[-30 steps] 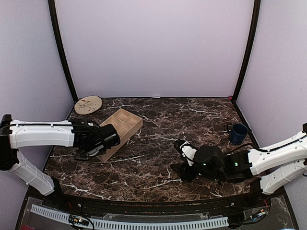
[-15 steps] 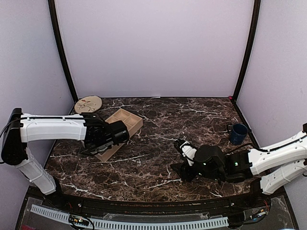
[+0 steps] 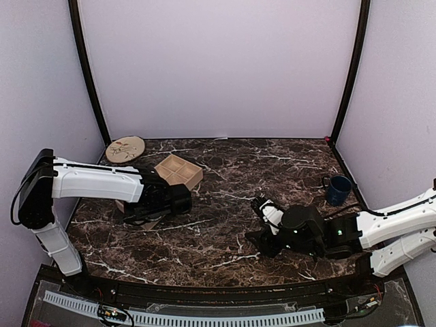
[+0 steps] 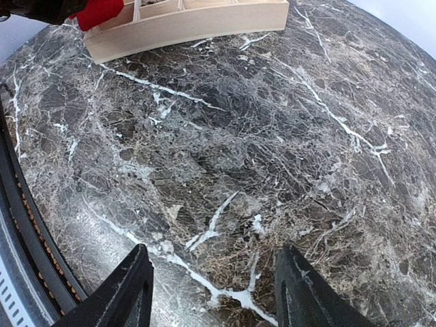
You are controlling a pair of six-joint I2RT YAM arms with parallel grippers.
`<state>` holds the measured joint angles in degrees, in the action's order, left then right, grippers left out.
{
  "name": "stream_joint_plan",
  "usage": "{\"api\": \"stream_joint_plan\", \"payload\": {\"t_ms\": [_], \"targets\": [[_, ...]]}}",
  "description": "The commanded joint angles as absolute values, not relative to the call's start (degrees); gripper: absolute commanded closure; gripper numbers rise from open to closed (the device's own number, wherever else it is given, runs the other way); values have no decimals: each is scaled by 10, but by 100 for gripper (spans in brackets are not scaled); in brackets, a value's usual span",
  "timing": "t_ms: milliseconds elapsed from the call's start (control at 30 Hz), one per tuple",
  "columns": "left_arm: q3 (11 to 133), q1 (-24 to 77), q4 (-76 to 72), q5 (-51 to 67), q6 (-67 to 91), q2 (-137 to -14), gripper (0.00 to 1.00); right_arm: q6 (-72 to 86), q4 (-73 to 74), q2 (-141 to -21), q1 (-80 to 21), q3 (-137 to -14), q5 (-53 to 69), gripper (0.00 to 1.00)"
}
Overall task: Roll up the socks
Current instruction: Place the sock in the storage box.
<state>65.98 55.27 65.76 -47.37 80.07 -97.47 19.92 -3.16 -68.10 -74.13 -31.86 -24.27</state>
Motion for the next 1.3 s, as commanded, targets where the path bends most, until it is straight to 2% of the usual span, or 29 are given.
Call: {"api": "stream_joint_plan", "payload": {"t_ms": [0, 533, 1267], "targets": [[663, 555, 684, -485, 828, -977, 100, 192, -35, -665, -735, -311, -239, 43], [659, 555, 639, -471, 814, -1010, 100, 190, -24, -654, -729, -308, -236, 43], [607, 538, 512, -381, 743, -999, 100, 188, -16, -644, -727, -315, -242, 43]]}}
